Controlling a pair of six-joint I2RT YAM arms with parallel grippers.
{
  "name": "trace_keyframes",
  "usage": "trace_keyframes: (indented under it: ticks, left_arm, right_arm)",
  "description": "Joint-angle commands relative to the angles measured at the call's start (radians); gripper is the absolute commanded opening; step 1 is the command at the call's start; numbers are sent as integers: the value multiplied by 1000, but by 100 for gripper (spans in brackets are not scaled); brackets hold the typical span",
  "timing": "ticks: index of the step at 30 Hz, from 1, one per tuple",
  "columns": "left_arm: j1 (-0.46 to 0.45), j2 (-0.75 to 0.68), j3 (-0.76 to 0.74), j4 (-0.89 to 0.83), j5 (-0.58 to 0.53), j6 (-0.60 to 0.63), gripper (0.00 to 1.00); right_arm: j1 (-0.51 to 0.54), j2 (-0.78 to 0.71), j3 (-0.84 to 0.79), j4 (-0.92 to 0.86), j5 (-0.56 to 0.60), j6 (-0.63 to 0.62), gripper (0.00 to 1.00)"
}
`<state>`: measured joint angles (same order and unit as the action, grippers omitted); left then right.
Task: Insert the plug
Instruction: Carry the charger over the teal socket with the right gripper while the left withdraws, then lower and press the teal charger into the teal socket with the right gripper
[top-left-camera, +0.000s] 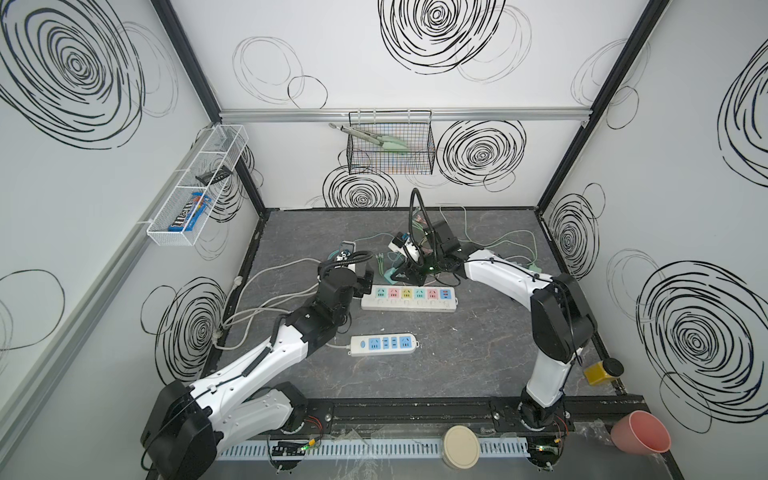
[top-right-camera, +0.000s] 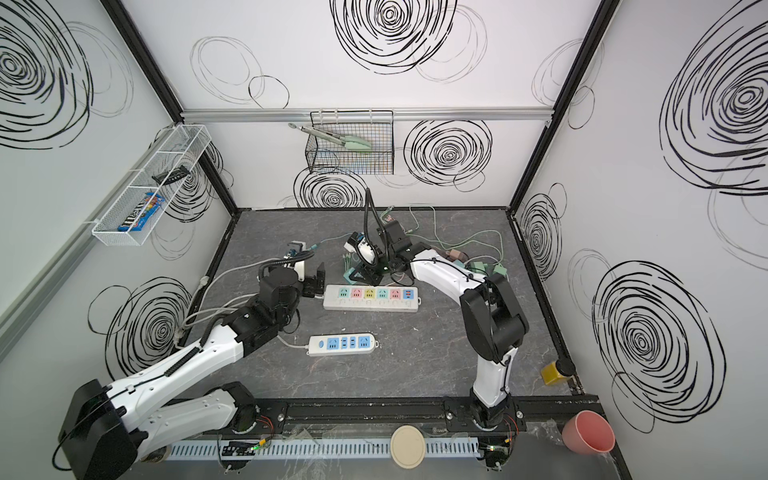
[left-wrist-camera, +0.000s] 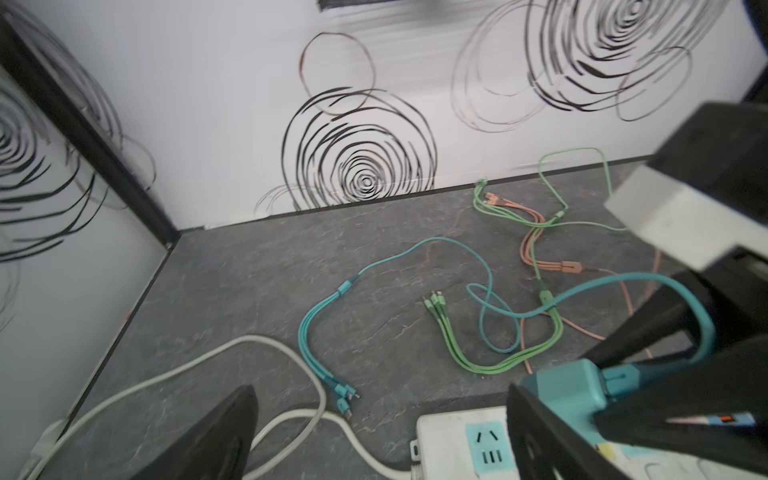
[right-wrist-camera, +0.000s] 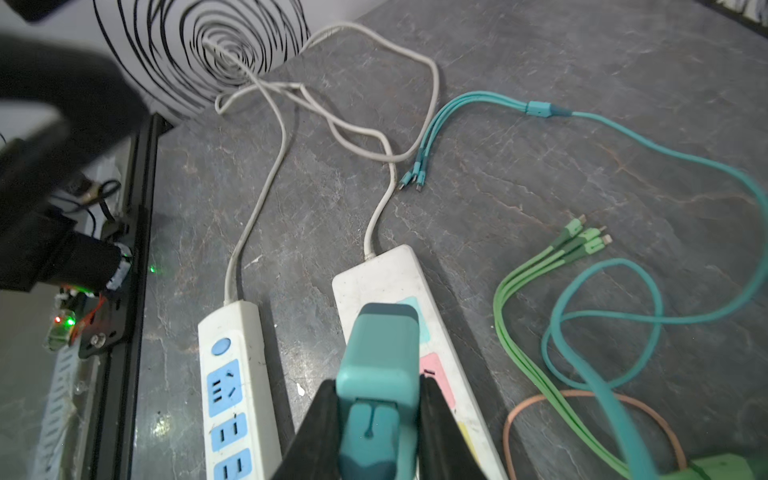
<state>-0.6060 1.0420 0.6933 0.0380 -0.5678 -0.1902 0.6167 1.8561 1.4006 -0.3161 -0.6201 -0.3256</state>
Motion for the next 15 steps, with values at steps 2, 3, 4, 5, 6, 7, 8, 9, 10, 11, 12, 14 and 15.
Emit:
trace_keyframes:
  ticks: [2, 3, 4, 5, 6, 7, 8, 9, 10, 11, 12, 14, 15]
  left_arm:
    - [47, -70, -23, -148, -59, -233, 96]
    - [55, -88, -35, -158, -61, -254, 96]
    - [62, -108, -50, -161, -68, -273, 96]
    - [69, -124, -65, -160, -78, -282, 96]
    - [80, -144, -80, -159, -81, -293, 96]
    - [90, -159, -93, -161, -81, -300, 96]
    - [102, -178, -103, -166, -82, -310, 96]
    - [116, -195, -112, -172, -83, -321, 96]
    - [127, -209, -120, -177, -84, -331, 96]
    - [139, -225, -129, -181, -87, -339, 96]
    - [154, -240, -137, -184, -84, -342, 96]
    - [179, -268, -152, -188, -76, -344, 96]
    - [193, -280, -157, -194, -77, -349, 96]
  right_arm:
    - [49, 61, 106, -193, 51, -310, 0]
    - [56, 79, 129, -224, 56, -352, 0]
    - [60, 99, 160, -263, 52, -396, 0]
    - [64, 122, 193, -315, 45, -436, 0]
    - [65, 149, 237, -365, 47, -470, 0]
    - [68, 171, 270, -396, 55, -494, 0]
    - [73, 193, 299, -418, 76, -511, 0]
    - [79, 212, 324, -432, 102, -530, 0]
    - [84, 226, 343, -442, 129, -548, 0]
    - [92, 243, 365, -456, 160, -571, 0]
    - [101, 261, 390, -474, 191, -591, 0]
    - [124, 302, 462, -520, 279, -605, 0]
    - [136, 326, 499, -551, 325, -597, 0]
